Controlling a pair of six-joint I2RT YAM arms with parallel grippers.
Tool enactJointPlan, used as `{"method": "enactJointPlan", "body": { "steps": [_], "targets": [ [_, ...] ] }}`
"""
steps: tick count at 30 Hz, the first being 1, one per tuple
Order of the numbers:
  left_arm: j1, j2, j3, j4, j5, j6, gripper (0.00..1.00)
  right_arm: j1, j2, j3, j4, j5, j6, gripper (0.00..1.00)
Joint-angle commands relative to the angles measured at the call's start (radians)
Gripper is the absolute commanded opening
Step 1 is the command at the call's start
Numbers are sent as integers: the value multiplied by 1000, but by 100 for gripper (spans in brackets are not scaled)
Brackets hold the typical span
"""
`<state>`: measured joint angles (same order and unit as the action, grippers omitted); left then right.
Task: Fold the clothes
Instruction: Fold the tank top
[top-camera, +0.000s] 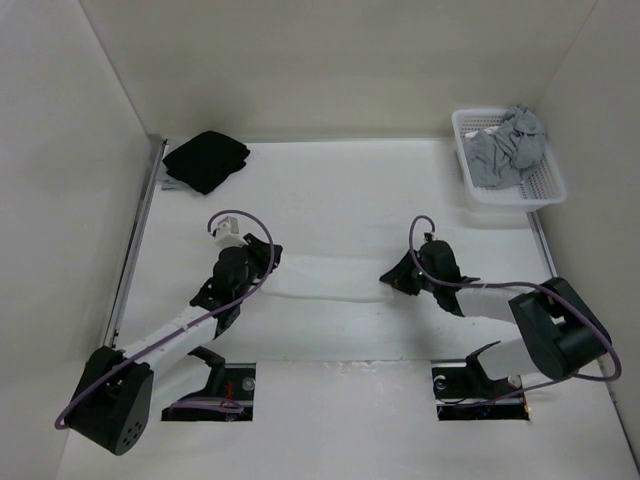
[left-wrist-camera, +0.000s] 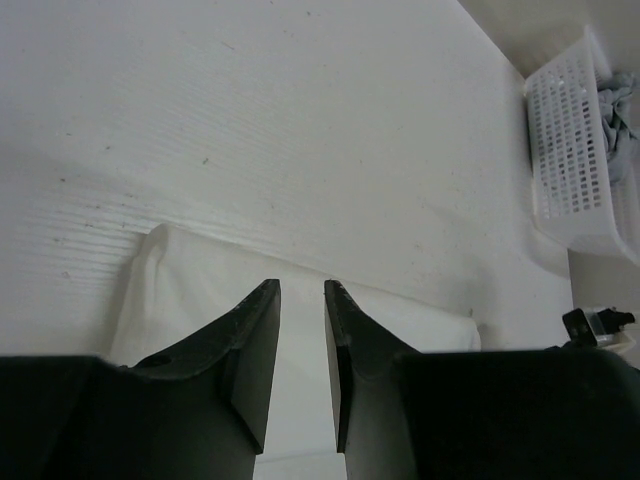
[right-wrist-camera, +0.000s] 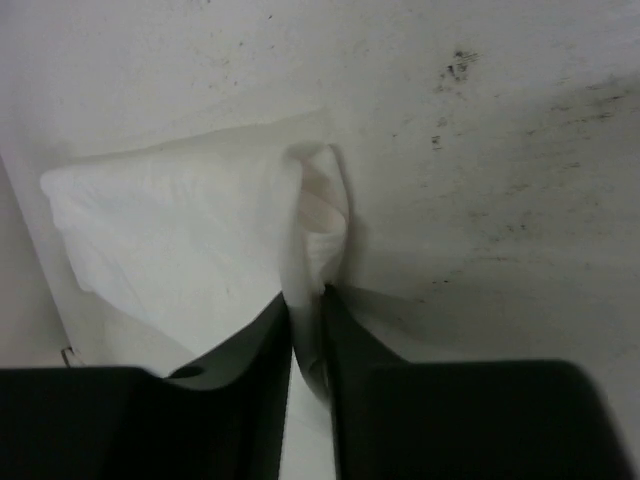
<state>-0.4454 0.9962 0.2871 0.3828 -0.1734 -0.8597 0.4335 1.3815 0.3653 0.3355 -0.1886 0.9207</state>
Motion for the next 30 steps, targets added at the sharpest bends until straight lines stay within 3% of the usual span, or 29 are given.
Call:
{"method": "enactJointPlan", "body": {
  "steps": [1, 5, 11, 14, 18, 23, 30],
  "targets": [
    [-28, 8, 49, 31, -9, 11, 23, 3, 19, -3, 103, -17, 56, 14],
    [-86, 30, 57, 62, -9, 5, 24, -11, -125, -34, 51, 47, 64, 4],
    [-204, 94, 76, 106, -34, -9, 24, -6, -488, -11, -330, 208, -8, 3],
    [-226, 108, 89, 117, -37, -12, 24, 1, -548, 79, -473, 247, -71, 4],
    [-221, 85, 92, 113, -28, -12, 24, 113, -454, 246, -564, 325, -120, 4],
    [-206, 9, 61, 87, -20, -13, 25, 323, -199, 460, -618, 452, -128, 6],
    [-140, -117, 4, 39, 28, -24, 26, 489, 156, 775, -667, 474, -88, 6]
  ]
}}
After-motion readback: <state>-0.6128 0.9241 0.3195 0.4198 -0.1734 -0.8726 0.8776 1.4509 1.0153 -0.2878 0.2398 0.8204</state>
